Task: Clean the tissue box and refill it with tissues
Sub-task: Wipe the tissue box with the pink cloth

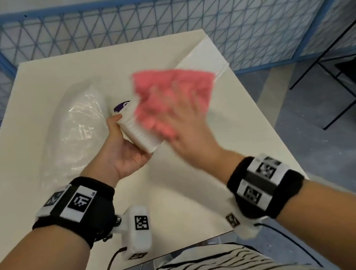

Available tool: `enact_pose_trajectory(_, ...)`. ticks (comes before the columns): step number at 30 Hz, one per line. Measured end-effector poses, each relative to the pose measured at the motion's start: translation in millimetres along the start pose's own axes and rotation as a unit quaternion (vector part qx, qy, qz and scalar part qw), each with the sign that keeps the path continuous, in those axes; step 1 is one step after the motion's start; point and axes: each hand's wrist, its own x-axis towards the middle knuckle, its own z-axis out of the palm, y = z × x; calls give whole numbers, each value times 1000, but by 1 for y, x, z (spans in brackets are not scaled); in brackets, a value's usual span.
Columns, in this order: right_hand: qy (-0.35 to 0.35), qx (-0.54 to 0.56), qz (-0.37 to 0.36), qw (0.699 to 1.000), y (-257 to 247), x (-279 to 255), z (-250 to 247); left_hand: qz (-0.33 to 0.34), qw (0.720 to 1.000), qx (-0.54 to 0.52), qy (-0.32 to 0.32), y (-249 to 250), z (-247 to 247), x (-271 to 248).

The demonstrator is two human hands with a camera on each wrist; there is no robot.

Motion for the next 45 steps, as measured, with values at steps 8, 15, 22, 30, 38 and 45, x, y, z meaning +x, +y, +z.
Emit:
enact_pose_trajectory(8, 45, 73, 178, 980, 32, 19, -43, 11, 999, 40, -3, 2, -14, -8)
enact_pose_trajectory(15, 113, 542, 514, 655, 80, 16, -81, 66, 985, 160, 5, 7, -19, -15)
enact_pose_trajectory(22, 11, 655, 518, 550, 78, -5, -80, 123, 978, 161, 39, 17, -24, -15)
enact_pose_trajectory(30, 84, 639, 589, 488, 63, -10, -62, 188, 982, 36, 1, 14, -16, -11)
enact_pose_trajectory(38, 50, 640, 520, 563, 43, -19, -22, 173, 983, -7, 63, -2, 24, 3)
enact_pose_trajectory(45, 251, 392, 513, 721, 59, -8, -57, 195, 979, -19, 64, -2, 8, 10)
